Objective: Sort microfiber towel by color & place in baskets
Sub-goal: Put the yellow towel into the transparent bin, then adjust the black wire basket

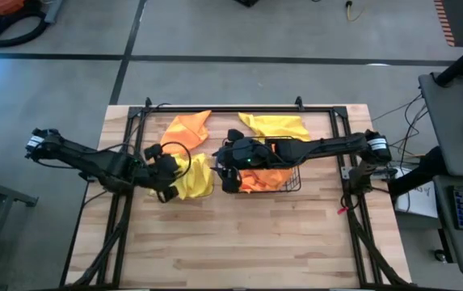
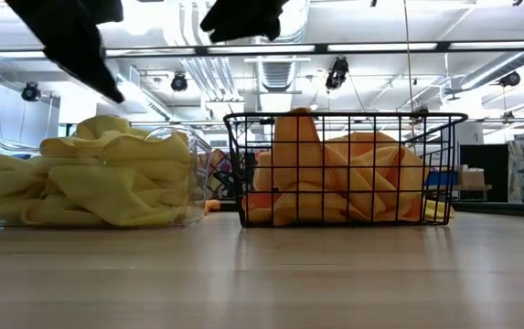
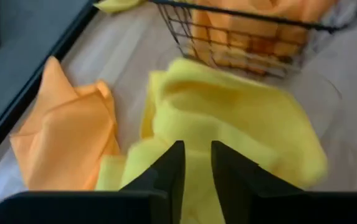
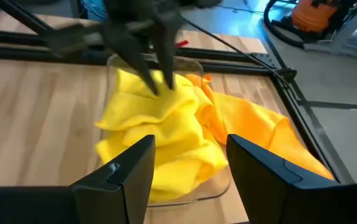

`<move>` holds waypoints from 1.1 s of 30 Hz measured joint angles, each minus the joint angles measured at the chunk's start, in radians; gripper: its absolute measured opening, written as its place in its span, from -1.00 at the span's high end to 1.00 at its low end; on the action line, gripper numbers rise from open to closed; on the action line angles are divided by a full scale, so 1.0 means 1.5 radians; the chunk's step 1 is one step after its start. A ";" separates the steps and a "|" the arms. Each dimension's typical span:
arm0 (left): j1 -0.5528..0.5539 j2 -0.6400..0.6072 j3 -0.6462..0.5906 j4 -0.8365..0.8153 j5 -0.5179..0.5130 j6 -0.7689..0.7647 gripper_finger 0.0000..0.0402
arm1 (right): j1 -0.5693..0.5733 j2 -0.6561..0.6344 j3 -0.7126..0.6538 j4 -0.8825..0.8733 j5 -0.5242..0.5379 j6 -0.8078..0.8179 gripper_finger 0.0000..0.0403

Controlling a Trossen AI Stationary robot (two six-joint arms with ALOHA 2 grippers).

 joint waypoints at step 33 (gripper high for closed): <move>0.092 -0.009 0.049 0.057 0.029 0.124 1.00 | -0.131 -0.158 -0.004 -0.393 0.227 0.095 0.04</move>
